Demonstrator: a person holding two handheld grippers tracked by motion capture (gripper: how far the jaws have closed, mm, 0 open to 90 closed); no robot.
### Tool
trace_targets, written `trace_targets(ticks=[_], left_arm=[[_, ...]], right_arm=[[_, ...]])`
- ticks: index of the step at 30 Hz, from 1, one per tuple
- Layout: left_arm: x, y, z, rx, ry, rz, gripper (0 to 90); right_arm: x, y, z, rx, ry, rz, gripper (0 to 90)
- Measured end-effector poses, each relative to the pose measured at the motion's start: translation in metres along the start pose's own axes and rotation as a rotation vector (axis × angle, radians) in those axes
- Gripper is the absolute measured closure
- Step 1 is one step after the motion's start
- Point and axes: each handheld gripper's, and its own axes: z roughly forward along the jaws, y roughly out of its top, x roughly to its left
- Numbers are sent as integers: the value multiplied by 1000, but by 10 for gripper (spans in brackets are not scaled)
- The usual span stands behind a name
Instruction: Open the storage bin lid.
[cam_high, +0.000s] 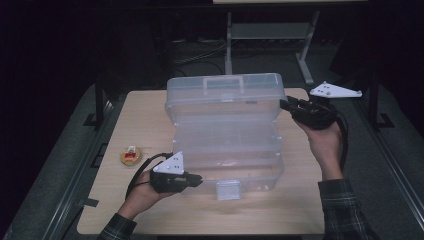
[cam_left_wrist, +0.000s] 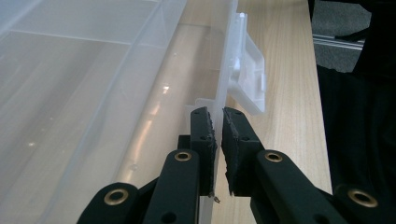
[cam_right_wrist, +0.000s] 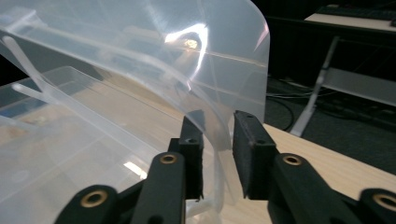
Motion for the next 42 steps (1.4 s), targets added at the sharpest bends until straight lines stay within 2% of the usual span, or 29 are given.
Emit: trace_targets(ticks=[5, 15, 32, 42], left_arm=[[0, 0, 0, 0, -1, -2, 830], [0, 0, 0, -1, -3, -5, 830], [1, 0, 0, -3, -6, -17, 830], [1, 0, 0, -4, -7, -21, 830]], right_arm=[[1, 2, 2, 2, -35, -36, 792], [0, 6, 8, 10, -72, -75, 826], [-9, 14, 21, 18, -84, -73, 848], [-18, 20, 30, 30, -70, -48, 852]])
